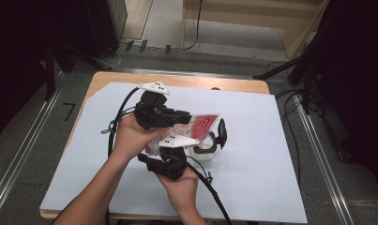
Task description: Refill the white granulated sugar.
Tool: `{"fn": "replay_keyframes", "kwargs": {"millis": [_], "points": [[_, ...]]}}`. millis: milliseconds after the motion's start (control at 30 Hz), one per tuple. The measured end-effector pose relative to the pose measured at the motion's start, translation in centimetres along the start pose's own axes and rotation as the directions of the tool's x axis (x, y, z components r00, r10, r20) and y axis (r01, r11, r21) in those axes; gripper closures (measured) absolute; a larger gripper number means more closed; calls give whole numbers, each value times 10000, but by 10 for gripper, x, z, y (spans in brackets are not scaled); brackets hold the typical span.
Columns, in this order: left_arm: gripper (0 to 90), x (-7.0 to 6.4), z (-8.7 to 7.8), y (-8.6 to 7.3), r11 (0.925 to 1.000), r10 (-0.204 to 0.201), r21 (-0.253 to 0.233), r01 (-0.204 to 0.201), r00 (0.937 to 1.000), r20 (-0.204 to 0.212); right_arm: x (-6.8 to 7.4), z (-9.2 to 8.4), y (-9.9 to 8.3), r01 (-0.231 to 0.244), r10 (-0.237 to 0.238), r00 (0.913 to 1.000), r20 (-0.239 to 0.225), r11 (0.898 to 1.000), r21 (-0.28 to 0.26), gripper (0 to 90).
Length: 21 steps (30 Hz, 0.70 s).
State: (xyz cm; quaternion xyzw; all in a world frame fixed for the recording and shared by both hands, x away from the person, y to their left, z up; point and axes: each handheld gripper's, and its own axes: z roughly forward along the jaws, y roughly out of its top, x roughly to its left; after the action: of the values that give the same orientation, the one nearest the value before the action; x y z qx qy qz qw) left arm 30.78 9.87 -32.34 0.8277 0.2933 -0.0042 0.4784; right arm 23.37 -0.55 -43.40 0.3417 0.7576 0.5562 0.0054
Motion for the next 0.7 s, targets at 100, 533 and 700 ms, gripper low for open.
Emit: {"fn": "replay_keyframes", "kwargs": {"millis": [100, 533, 700], "points": [[795, 2, -1, 0, 10000, -59, 2, 59, 10000, -29, 0, 0, 0, -26, 26, 10000, -54, 10000, -10, 638], [827, -1, -1, 1, 10000, 29, 46, -29, 9998, -181, 1, -2, 2, -42, 42, 9999, -151, 10000, -7, 634], [827, -2, -1, 2, 10000, 46, 78, -45, 9999, -153, 1, -3, 2, 20, -20, 9999, -109, 10000, -4, 632]]}}
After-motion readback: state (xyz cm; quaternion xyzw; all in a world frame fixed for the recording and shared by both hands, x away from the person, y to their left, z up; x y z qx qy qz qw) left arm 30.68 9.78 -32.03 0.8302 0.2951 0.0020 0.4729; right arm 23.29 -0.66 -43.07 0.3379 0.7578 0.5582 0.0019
